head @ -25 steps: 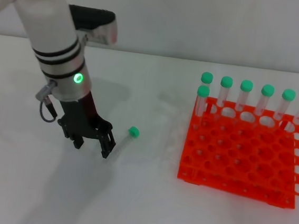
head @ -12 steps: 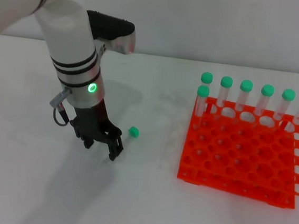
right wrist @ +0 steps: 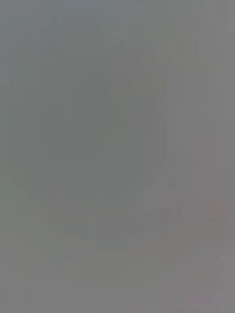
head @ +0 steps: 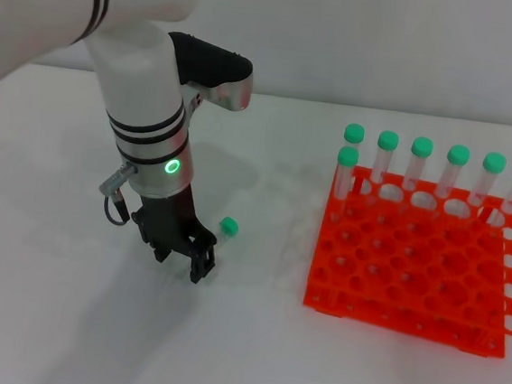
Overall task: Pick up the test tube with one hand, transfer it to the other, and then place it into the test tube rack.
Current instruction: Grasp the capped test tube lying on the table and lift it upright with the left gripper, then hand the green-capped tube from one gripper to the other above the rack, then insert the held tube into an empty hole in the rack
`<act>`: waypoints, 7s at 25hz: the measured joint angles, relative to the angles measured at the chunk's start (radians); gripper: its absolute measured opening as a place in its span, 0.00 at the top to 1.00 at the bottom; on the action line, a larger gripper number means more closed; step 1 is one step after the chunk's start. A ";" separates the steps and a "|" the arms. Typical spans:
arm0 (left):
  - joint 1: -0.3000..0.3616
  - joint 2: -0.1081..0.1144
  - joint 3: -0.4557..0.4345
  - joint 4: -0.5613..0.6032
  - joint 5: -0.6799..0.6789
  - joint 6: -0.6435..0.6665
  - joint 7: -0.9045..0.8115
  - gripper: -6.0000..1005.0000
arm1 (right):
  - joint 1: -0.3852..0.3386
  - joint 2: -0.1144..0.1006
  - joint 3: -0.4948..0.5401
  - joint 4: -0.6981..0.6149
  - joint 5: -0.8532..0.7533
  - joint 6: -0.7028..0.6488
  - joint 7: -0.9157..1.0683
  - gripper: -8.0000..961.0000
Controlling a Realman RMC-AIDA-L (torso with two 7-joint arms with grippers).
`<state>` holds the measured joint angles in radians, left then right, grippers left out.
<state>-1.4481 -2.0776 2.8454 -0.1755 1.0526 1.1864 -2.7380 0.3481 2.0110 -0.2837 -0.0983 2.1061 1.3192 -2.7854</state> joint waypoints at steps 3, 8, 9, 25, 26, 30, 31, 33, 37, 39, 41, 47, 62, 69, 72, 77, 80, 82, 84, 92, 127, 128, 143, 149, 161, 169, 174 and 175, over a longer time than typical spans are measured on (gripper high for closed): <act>0.004 0.000 0.000 0.000 0.001 0.004 -0.001 0.43 | -0.001 0.000 0.000 0.001 0.000 0.000 0.001 0.10; 0.013 0.000 0.000 0.001 0.011 0.007 -0.002 0.51 | -0.002 0.000 0.000 0.003 0.000 0.003 0.001 0.10; 0.016 0.000 0.000 0.002 0.014 0.006 -0.002 0.53 | -0.002 0.000 0.000 0.003 0.000 0.004 0.001 0.10; 0.013 0.004 -0.001 0.011 0.020 -0.069 0.001 0.78 | -0.001 0.001 0.000 0.007 0.001 0.008 0.001 0.10; 0.012 0.005 -0.001 0.007 0.016 -0.078 0.001 0.79 | -0.001 0.001 0.000 0.007 0.001 0.008 0.001 0.10; 0.006 0.007 -0.002 -0.011 -0.019 -0.147 0.006 0.81 | 0.000 0.002 0.000 0.005 0.002 0.003 0.001 0.11; 0.004 0.007 -0.002 -0.017 -0.038 -0.185 0.007 0.81 | 0.000 0.001 0.000 0.004 0.003 -0.001 0.000 0.11; 0.001 0.008 -0.002 -0.031 -0.077 -0.254 0.017 0.81 | -0.001 0.001 0.000 0.000 0.003 -0.012 -0.001 0.11; 0.029 0.006 -0.002 -0.055 -0.265 -0.495 0.141 0.81 | 0.003 -0.004 -0.006 -0.005 -0.003 -0.061 0.001 0.11; 0.066 0.004 -0.001 -0.035 -0.438 -0.644 0.276 0.81 | 0.006 -0.006 -0.009 -0.008 -0.007 -0.088 0.004 0.11; 0.104 0.002 -0.002 0.000 -0.649 -0.779 0.447 0.81 | 0.006 -0.005 -0.005 -0.010 -0.005 -0.097 0.009 0.11; 0.216 -0.002 -0.004 0.061 -1.420 -0.869 1.094 0.81 | -0.011 -0.012 -0.011 -0.041 -0.008 -0.112 0.170 0.11; 0.617 -0.005 -0.003 0.271 -1.980 0.125 1.942 0.81 | -0.096 -0.071 -0.208 -0.208 -0.040 0.005 0.606 0.11; 0.559 -0.014 -0.004 0.431 -1.712 0.047 2.010 0.81 | -0.079 -0.187 -0.331 -0.300 -0.204 0.250 0.834 0.11; 0.527 -0.017 -0.005 0.483 -1.669 -0.045 2.027 0.81 | -0.055 -0.209 -0.331 -0.357 -0.286 0.362 0.902 0.11; 0.485 -0.021 -0.006 0.516 -1.635 -0.143 2.034 0.81 | -0.009 -0.203 -0.340 -0.455 -0.374 0.417 0.988 0.11; 0.464 -0.020 -0.007 0.516 -1.625 -0.176 2.035 0.81 | 0.023 -0.205 -0.364 -0.471 -0.397 0.436 1.030 0.11; 0.455 -0.019 -0.010 0.512 -1.623 -0.187 2.039 0.81 | 0.044 -0.209 -0.391 -0.480 -0.400 0.442 1.057 0.11; 0.448 -0.018 -0.014 0.510 -1.621 -0.193 2.047 0.81 | 0.066 -0.208 -0.407 -0.484 -0.401 0.442 1.075 0.11; 0.431 -0.017 -0.043 0.500 -1.613 -0.203 2.070 0.81 | 0.132 -0.180 -0.470 -0.485 -0.406 0.435 1.097 0.11; 0.442 -0.019 -0.050 0.505 -1.592 -0.214 2.100 0.81 | 0.148 -0.129 -0.468 -0.486 -0.417 0.409 1.027 0.72; 0.442 -0.019 -0.050 0.506 -1.592 -0.216 2.104 0.81 | 0.148 -0.129 -0.468 -0.486 -0.417 0.409 1.027 0.73; 0.500 -0.022 -0.069 0.521 -1.596 -0.228 2.248 0.53 | 0.147 -0.122 -0.459 -0.486 -0.405 0.406 1.026 0.73; 0.631 -0.022 -0.146 0.591 -1.599 -0.226 2.390 0.31 | 0.142 -0.124 -0.404 -0.486 -0.405 0.396 1.014 0.73; 1.072 -0.021 -0.345 0.619 -1.675 -0.013 2.672 0.11 | 0.176 -0.039 -0.387 -0.486 -0.407 0.361 0.907 0.74; 1.216 -0.016 -0.354 0.510 -1.935 0.165 2.671 0.12 | 0.240 0.010 -0.518 -0.370 -0.368 0.208 0.736 0.74; 1.228 -0.016 -0.352 0.491 -1.974 0.161 2.657 0.12 | 0.294 0.013 -0.539 -0.246 -0.350 0.140 0.622 0.74; 1.228 -0.016 -0.353 0.487 -1.975 0.160 2.652 0.12 | 0.306 0.015 -0.541 -0.223 -0.345 0.128 0.603 0.74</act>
<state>-0.2203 -2.0937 2.4923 0.3112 -0.9224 1.3463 -0.0856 0.6539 2.0256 -0.8252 -0.3218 1.7612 1.4473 -2.1823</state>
